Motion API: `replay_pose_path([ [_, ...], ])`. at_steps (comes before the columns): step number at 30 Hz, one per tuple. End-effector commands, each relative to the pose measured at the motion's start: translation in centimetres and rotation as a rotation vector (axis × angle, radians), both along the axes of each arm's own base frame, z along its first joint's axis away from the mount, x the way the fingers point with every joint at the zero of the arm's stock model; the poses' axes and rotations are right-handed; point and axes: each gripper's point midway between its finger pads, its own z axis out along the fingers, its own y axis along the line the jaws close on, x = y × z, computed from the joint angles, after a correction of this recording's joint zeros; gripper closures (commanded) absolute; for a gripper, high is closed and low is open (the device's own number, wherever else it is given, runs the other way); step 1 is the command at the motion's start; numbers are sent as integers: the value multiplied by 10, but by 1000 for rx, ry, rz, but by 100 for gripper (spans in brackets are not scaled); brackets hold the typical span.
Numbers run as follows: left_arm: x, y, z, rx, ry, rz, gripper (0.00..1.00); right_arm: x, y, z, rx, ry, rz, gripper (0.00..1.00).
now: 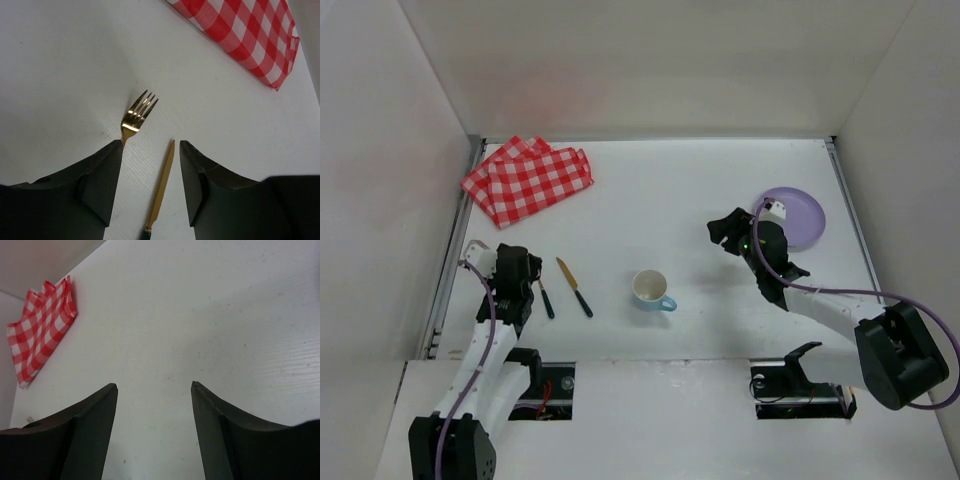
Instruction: Set the dinner table for one person
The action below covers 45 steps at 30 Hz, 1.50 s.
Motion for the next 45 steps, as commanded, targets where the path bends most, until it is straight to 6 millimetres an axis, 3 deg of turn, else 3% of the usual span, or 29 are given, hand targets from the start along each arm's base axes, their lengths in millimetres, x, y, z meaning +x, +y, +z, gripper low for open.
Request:
replay_pose_path([
  [1, 13, 3, 22, 6, -83, 4, 52, 10, 7, 26, 15, -74, 10, 33],
  [5, 23, 10, 24, 12, -58, 27, 52, 11, 10, 21, 15, -56, 20, 33],
  [10, 49, 8, 21, -14, -81, 44, 53, 9, 7, 20, 11, -58, 5, 33],
  [13, 68, 15, 23, -42, -114, 95, 53, 8, 8, 25, 13, -67, 15, 50],
  [16, 95, 20, 22, -93, -111, 124, 52, 8, 7, 27, 4, -73, 6, 79],
  [18, 111, 19, 17, -119, -93, 112, 52, 9, 9, 21, -5, -38, 14, 84],
  [21, 130, 30, 10, -123, -83, 150, 52, 10, 12, 18, -25, -28, 20, 76],
  [24, 147, 42, 0, -175, -83, 189, 52, 11, 14, 18, -26, -35, 29, 48],
  [26, 157, 54, -5, -193, -90, 211, 53, 10, 15, 20, -23, -42, 36, 35],
  [28, 161, 73, -16, -207, -75, 258, 54, 9, 17, 23, -21, -51, 43, 31],
  [31, 165, 85, -31, -242, -58, 288, 54, 9, 21, 21, -22, -46, 59, 31],
  [37, 189, 88, -53, -260, -14, 268, 58, 7, 42, 18, -26, -36, 125, 32],
  [41, 210, 66, -66, -304, 0, 171, 84, 5, 44, 21, -32, -47, 130, 32],
  [43, 222, 34, -63, -327, -19, 78, 90, 4, 44, 22, -36, -50, 130, 32],
  [45, 233, -16, -54, -342, -52, -43, 92, 3, 42, 22, -38, -53, 129, 32],
])
